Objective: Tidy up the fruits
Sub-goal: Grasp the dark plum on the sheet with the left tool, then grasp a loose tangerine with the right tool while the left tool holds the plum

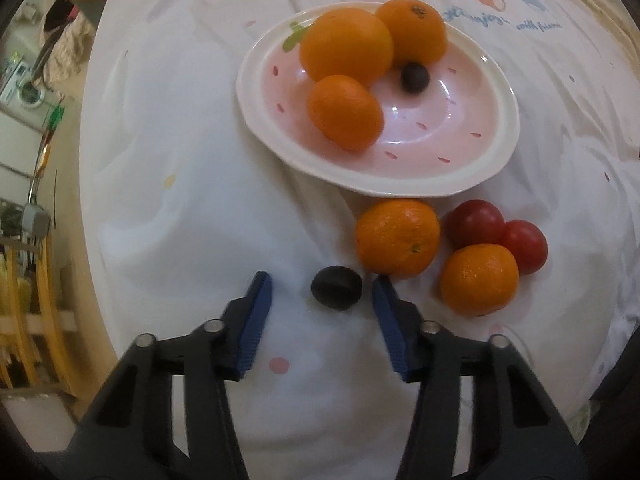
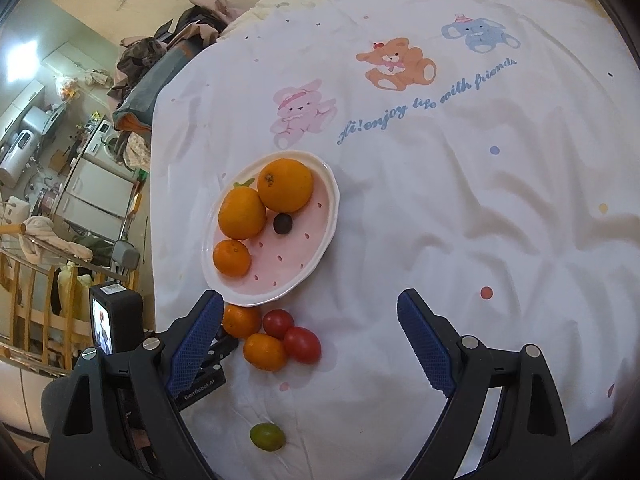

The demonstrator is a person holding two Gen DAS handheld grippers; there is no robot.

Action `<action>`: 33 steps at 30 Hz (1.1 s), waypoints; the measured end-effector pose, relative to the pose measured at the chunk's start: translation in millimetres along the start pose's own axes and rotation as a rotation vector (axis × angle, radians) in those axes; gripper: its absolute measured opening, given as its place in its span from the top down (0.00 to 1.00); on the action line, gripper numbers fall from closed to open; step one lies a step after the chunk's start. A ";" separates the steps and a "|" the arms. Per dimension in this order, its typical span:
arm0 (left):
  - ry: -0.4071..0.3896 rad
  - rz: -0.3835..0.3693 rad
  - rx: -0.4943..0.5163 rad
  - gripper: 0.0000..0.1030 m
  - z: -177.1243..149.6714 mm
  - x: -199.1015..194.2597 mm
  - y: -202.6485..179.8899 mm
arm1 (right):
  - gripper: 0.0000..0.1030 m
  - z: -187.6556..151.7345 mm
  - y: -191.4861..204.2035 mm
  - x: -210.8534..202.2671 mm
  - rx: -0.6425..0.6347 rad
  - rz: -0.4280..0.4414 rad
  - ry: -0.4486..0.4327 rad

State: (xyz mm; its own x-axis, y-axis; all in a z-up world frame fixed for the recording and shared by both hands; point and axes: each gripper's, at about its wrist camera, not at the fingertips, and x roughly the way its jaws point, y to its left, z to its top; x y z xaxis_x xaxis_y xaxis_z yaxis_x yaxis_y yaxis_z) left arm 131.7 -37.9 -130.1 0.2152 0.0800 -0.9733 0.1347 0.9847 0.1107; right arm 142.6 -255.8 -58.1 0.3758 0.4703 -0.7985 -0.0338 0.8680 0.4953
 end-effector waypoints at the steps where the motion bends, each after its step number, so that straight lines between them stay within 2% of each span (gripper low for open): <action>1: -0.002 -0.009 0.009 0.78 -0.6 -0.6 -2.5 | 0.12 0.0 0.0 -0.1 0.000 0.001 -0.001; 7: -0.014 0.008 0.039 0.80 -4.8 -7.0 -9.2 | 0.12 -0.4 3.0 1.3 -0.020 -0.004 -0.002; 13: -0.047 -0.028 -0.003 0.80 -15.3 -27.7 -0.6 | 0.12 -2.4 4.4 -0.4 -0.030 -0.004 -0.004; 17: -0.071 -0.051 -0.075 0.80 -25.1 -44.7 17.1 | 0.12 -7.2 7.4 2.0 -0.046 -0.008 0.018; 22: -0.115 -0.070 -0.151 0.80 -26.9 -62.9 40.3 | 0.12 -16.7 14.6 10.5 -0.062 -0.015 0.072; 25: -0.146 -0.086 -0.223 0.80 -25.1 -71.9 53.6 | 0.12 -23.1 19.1 19.6 -0.026 0.015 0.132; 29: -0.167 -0.114 -0.304 0.80 -20.4 -75.7 70.6 | 0.24 -38.2 25.1 41.5 0.076 0.123 0.252; 33: -0.170 -0.133 -0.335 0.80 -20.4 -77.8 74.1 | 0.31 -51.5 29.4 66.1 0.167 0.120 0.317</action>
State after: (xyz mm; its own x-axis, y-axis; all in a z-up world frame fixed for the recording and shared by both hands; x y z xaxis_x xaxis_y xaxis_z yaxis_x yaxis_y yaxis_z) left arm 105.2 32.0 -50.4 0.3781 -0.0511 -0.9243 -0.1447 0.9829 -0.1135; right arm 118.7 -191.0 -113.9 0.0725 0.6157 -0.7846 0.1012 0.7781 0.6199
